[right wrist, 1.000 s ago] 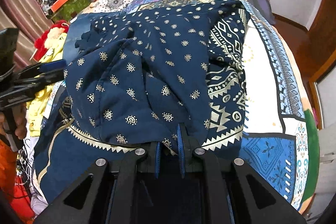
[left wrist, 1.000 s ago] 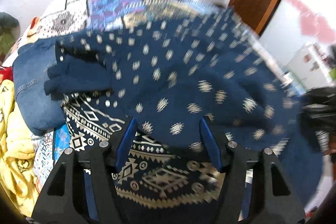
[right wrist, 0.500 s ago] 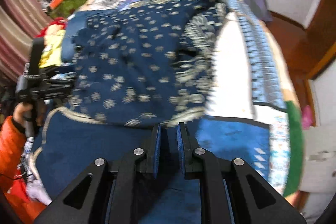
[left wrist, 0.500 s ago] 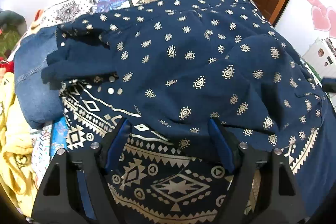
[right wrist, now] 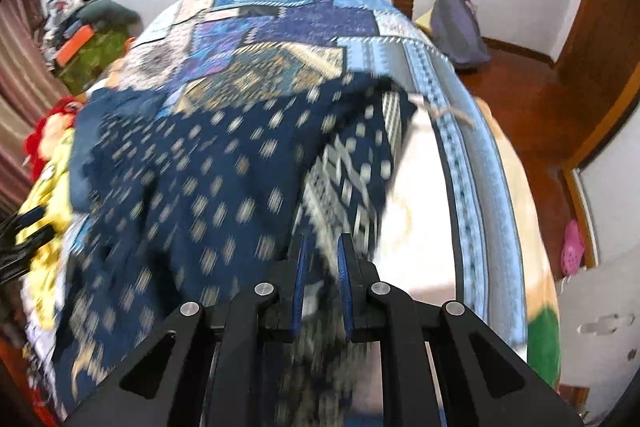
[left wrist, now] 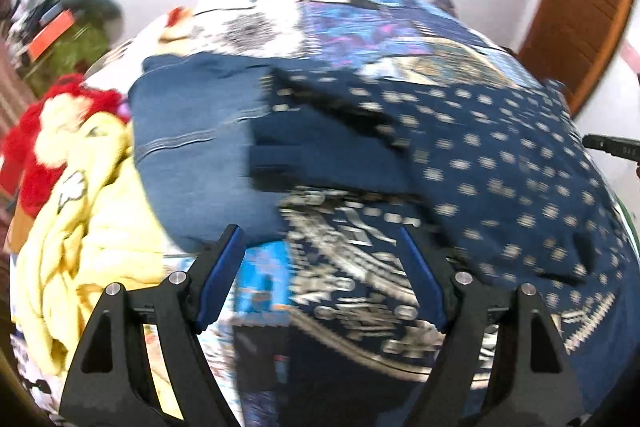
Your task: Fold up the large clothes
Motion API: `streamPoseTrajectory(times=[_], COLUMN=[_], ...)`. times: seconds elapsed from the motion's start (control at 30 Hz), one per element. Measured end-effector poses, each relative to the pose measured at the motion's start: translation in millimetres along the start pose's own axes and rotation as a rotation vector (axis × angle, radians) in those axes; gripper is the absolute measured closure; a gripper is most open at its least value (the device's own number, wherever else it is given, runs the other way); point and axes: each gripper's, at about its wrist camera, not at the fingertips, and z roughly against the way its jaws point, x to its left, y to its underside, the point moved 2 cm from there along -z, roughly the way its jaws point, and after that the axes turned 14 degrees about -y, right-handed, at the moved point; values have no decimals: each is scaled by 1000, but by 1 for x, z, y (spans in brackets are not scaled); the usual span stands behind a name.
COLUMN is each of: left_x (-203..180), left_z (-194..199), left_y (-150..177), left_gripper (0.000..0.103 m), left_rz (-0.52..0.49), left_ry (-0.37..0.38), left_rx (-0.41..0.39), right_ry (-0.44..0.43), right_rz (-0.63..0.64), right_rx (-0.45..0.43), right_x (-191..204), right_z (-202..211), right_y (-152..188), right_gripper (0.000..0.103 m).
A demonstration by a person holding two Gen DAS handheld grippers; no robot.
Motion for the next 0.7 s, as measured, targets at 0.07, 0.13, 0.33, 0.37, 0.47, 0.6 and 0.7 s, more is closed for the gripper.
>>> streamPoseTrajectory(times=[0.07,0.13,0.33,0.37,0.47,0.6,0.7], left_x=[19,28,48,48,42,30,21], left_z=[-15,-30,-81,-87,-102,-125,-141], left_y=[-4,-10,-40,-46,-64,-83,-96], left_gripper=[26,26,26,26,26,26,26], left_rz=[39,71,168,176,176,148,130], left_ry=[-9,-4,75,90,120,124,131], left_rx=[25,49,115,115,110,114,104], right_ry=[26,41,151,188,459,407,292], right_rz=[-15,-18,167,185,233,169,100], right_rx=[25,57,37,34,-51,-32,-50], right_x=[-7,-15,-14,-15,-27,-49,-58], right_z=[-24,-44,-47,-46,-34,-27,-20], right_y=[-12,-17,-5,-2,0,0,-7], right_gripper=[92,92,92,92,0,1,1])
